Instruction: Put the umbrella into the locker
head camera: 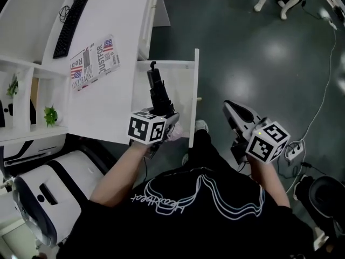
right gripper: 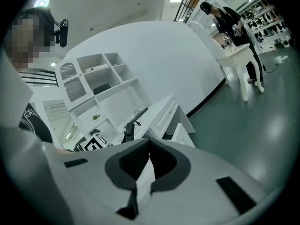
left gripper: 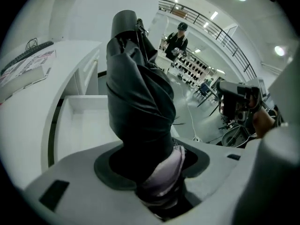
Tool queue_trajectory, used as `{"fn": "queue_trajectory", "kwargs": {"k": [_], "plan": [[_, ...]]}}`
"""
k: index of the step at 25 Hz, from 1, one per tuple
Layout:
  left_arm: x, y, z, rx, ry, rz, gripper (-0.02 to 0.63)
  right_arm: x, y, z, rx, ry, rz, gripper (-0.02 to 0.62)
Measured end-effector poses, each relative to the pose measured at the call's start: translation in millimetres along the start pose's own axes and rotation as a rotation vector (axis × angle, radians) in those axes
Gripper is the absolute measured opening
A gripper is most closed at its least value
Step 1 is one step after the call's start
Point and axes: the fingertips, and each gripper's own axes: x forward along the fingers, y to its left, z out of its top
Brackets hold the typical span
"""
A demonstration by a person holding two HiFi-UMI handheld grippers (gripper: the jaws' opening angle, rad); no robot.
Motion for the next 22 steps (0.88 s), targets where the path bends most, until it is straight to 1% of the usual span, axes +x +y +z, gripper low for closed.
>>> {"fn": "queue_trajectory", "kwargs": {"k": [4, 10, 15, 20, 22], "plan": [[26, 26, -3, 0.034, 0.093, 0.068, 0.221, 16, -16, 5, 0.017, 0.028, -0.005, 0.003], [51, 59, -12, 0.068, 0.193, 0.149, 0.221, 28, -36, 12, 0.011, 0.069, -0.003, 0.003], [72, 78, -21, 0.127, 0.284, 0.193, 0.221, 46, -51, 12, -0.003, 0.113, -0.001, 0.004], [93, 98, -42, 0.21, 0.426, 0.22, 0.221, 70, -49, 12, -0.022, 0.156, 0.029, 0.003], [98, 105, -51, 0.225, 0.476, 0.22, 0.221, 76, -46, 13, -0.037, 0.174, 0.042, 0.004]]}}
